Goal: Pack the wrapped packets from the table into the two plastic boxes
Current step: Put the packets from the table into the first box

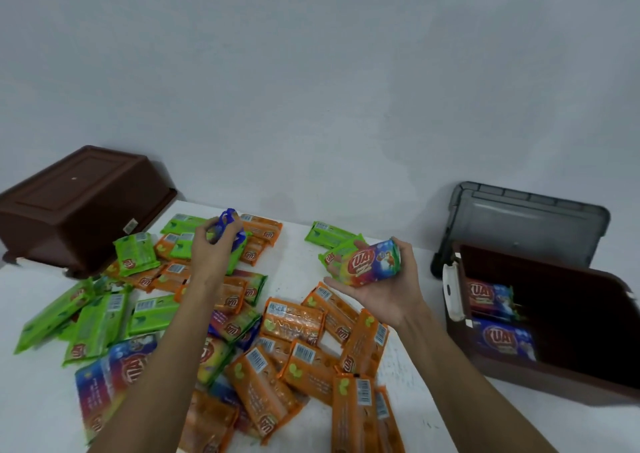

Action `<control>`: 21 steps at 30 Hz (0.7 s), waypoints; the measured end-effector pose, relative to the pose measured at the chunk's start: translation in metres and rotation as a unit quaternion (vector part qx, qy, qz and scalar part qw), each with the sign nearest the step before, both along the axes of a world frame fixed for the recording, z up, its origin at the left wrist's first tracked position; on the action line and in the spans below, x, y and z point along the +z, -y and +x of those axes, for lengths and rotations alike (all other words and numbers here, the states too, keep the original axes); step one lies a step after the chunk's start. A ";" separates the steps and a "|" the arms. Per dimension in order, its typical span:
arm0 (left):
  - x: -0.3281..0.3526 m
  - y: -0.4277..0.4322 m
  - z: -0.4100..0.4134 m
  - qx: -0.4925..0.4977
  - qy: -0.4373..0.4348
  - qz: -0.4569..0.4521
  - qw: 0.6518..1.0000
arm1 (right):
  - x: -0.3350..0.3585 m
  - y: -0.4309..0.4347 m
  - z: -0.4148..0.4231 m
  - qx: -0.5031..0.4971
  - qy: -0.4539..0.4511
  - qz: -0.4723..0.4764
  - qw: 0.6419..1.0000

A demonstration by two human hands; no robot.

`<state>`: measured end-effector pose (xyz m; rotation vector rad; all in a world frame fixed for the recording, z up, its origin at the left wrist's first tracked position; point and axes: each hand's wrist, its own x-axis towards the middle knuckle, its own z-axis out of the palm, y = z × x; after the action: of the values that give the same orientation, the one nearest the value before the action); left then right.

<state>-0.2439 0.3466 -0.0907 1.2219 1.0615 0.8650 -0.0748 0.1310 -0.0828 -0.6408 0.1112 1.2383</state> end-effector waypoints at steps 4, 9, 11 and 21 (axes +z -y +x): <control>0.003 0.015 0.009 -0.094 0.150 -0.148 0.973 | 0.003 0.014 0.003 -0.005 -0.003 0.010 1.000; 0.003 0.036 0.021 -0.162 0.237 -0.244 0.926 | 0.019 0.036 0.005 0.003 0.061 -0.024 0.998; 0.006 0.046 0.028 -0.182 0.238 -0.247 0.922 | 0.026 0.043 0.007 -0.001 0.094 -0.038 0.995; 0.017 0.099 0.064 -0.239 0.179 -0.163 0.940 | 0.053 0.095 0.036 -0.117 0.237 -0.239 0.934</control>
<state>-0.1801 0.2476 -0.0734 0.9368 0.5466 0.4802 -0.0388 0.0355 -0.0302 -1.2976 0.0828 0.7973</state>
